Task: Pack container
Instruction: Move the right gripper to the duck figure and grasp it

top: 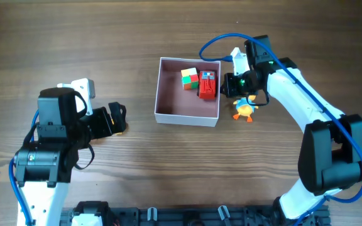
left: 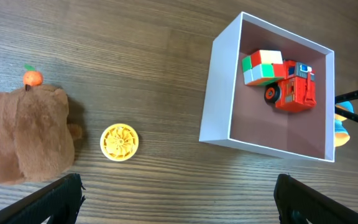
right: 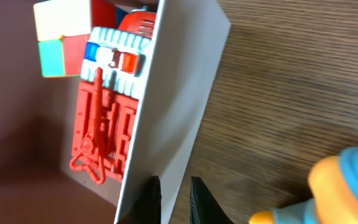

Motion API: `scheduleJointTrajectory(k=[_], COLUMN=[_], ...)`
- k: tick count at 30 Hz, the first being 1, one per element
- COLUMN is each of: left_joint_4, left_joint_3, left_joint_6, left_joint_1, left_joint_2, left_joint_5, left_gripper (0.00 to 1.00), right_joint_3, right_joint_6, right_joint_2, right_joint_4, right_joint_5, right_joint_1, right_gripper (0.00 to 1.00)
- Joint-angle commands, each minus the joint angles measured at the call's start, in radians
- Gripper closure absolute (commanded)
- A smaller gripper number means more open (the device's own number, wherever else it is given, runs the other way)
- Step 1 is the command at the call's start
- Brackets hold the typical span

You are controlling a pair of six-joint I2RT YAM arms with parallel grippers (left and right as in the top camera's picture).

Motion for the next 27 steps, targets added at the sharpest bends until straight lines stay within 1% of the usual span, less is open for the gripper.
scheduleJointTrajectory(k=[1, 3, 4, 5, 7, 9, 11, 12, 13, 14, 15, 17, 21, 23, 27], left_joint_4=[0.002, 0.002, 0.002, 0.002, 0.002, 0.002, 0.003, 0.003, 0.003, 0.003, 0.002, 0.002, 0.002, -0.002, -0.011], left_joint_3=[0.014, 0.014, 0.014, 0.014, 0.014, 0.014, 0.014, 0.014, 0.014, 0.014, 0.014, 0.014, 0.014, 0.014, 0.014], left_joint_6=[-0.002, -0.002, -0.002, -0.001, -0.001, -0.001, -0.001, -0.001, -0.001, -0.002, -0.002, -0.002, -0.002, -0.002, -0.002], left_joint_1=[-0.003, -0.003, -0.003, -0.003, -0.003, -0.003, -0.003, -0.003, -0.003, -0.003, -0.003, -0.003, -0.003, -0.003, -0.003], left_joint_2=[0.004, 0.004, 0.004, 0.004, 0.004, 0.004, 0.004, 0.004, 0.004, 0.004, 0.004, 0.004, 0.004, 0.004, 0.004], left_joint_5=[-0.003, -0.003, -0.003, -0.003, -0.003, -0.003, -0.003, -0.003, -0.003, -0.003, -0.003, -0.003, -0.002, -0.002, -0.002], left_gripper=[0.0, 0.0, 0.0, 0.0, 0.0, 0.0, 0.0, 0.0, 0.0, 0.0, 0.0, 0.0, 0.0, 0.0, 0.0], right_joint_3=[-0.002, -0.002, -0.002, -0.001, 0.013, 0.056, 0.113, 0.129, 0.132, 0.132, 0.132, 0.132, 0.07, 0.037, 0.006], right_joint_6=[-0.031, -0.013, 0.013, 0.043, 0.12, 0.169, 0.182, 0.198, 0.192, 0.187, 0.187, 0.188, 0.298, 0.323, 0.319], right_joint_2=[0.009, 0.009, 0.009, 0.009, -0.002, -0.045, -0.121, -0.167, -0.229, -0.26, -0.299, -0.322, -0.272, -0.222, -0.068], right_joint_4=[0.01, 0.026, 0.034, 0.037, 0.021, -0.035, -0.092, -0.114, -0.126, -0.137, -0.154, -0.196, -0.216, -0.214, -0.192], right_joint_5=[-0.079, -0.066, -0.041, -0.006, 0.137, 0.272, 0.398, 0.449, 0.468, 0.462, 0.438, 0.436, 0.493, 0.494, 0.488], right_joint_1=[0.014, 0.022, 0.023, 0.023, 0.021, 0.02, 0.02, 0.02, 0.02, 0.02, 0.02, 0.02, 0.019, 0.019, 0.019], right_gripper=[0.86, 0.85, 0.77, 0.74, 0.7, 0.68, 0.61, 0.55, 0.37, 0.25, 0.01, 0.01, 0.0, 0.0, 0.0])
